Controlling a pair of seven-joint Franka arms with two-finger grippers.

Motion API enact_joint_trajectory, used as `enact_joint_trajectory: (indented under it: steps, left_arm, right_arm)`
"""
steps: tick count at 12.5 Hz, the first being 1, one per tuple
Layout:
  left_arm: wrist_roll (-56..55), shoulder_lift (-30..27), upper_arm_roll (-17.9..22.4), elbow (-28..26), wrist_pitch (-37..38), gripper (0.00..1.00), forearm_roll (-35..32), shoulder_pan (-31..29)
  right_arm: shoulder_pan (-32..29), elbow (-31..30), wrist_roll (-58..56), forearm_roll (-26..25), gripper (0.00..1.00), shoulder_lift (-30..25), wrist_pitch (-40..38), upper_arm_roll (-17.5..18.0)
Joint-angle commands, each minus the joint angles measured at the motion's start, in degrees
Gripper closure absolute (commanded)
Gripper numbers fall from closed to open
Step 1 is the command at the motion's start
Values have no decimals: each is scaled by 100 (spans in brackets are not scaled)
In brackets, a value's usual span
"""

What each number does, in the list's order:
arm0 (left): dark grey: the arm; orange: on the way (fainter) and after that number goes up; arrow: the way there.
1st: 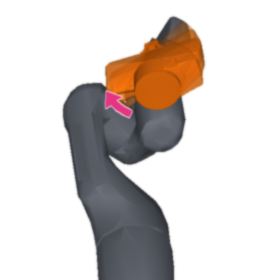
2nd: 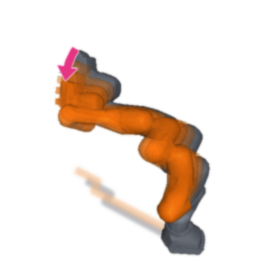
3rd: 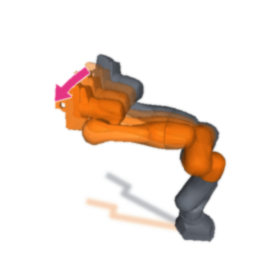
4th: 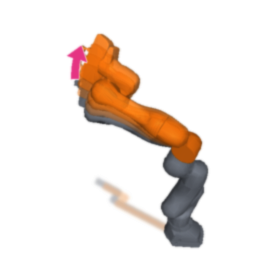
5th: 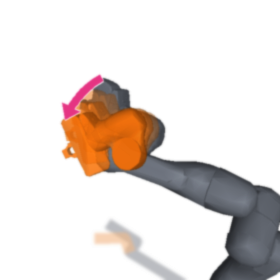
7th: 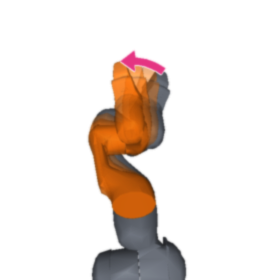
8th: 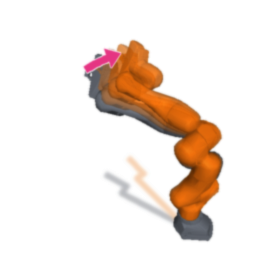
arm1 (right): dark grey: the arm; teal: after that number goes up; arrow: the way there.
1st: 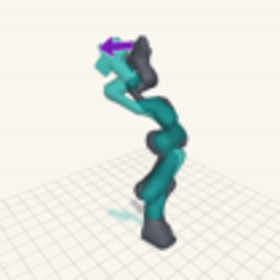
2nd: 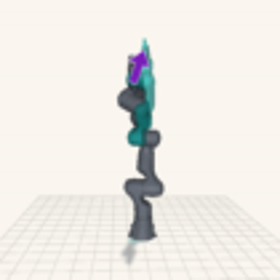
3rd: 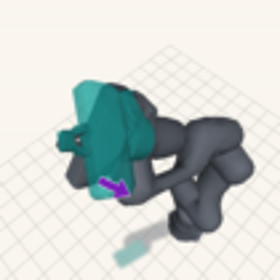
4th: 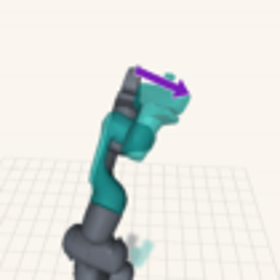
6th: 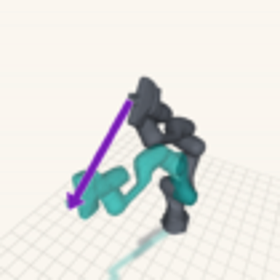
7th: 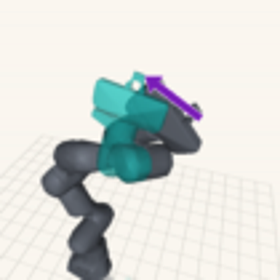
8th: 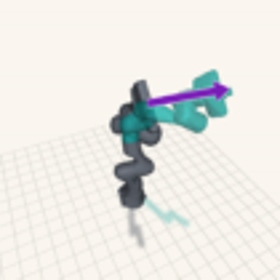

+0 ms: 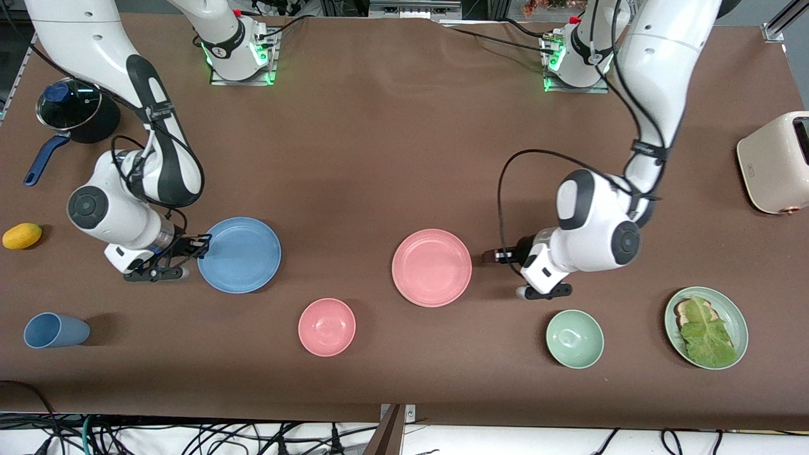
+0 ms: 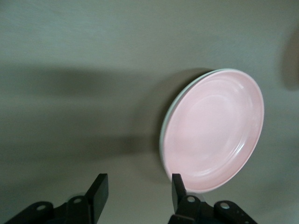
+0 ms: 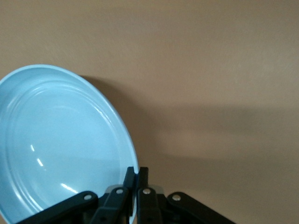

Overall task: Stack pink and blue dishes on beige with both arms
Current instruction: 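Release the pink plate with the left gripper while the right gripper grasps the blue plate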

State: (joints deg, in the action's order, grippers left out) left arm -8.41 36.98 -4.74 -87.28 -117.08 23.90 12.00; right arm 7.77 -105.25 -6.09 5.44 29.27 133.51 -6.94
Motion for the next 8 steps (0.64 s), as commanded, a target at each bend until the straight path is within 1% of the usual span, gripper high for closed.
enact_joint_trajectory:
  steps: [1,3,4,6,7,8]
  left_arm:
    - [6,-156,26,579,1113,37,-910,-127]
    - [75,-296,26,826,1712,34,-1341,-329]
    - [320,-357,17,896,1915,33,-1448,-399]
    - [777,-463,35,941,2127,31,-1493,-619]
    - [962,-550,26,950,2241,30,-1571,-733]
    - [1129,-656,26,950,2355,30,-1807,-812]
  right_arm:
    - [-38,556,-121,89,100,-36,-701,61]
    - [32,969,-77,107,100,-36,-1202,95]
    - [41,1111,-24,202,100,-36,-1335,218]
    - [58,1252,125,309,100,-36,-1459,341]
    - [76,1279,265,318,100,-53,-1486,481]
    - [76,1288,510,309,100,-88,-1477,639]
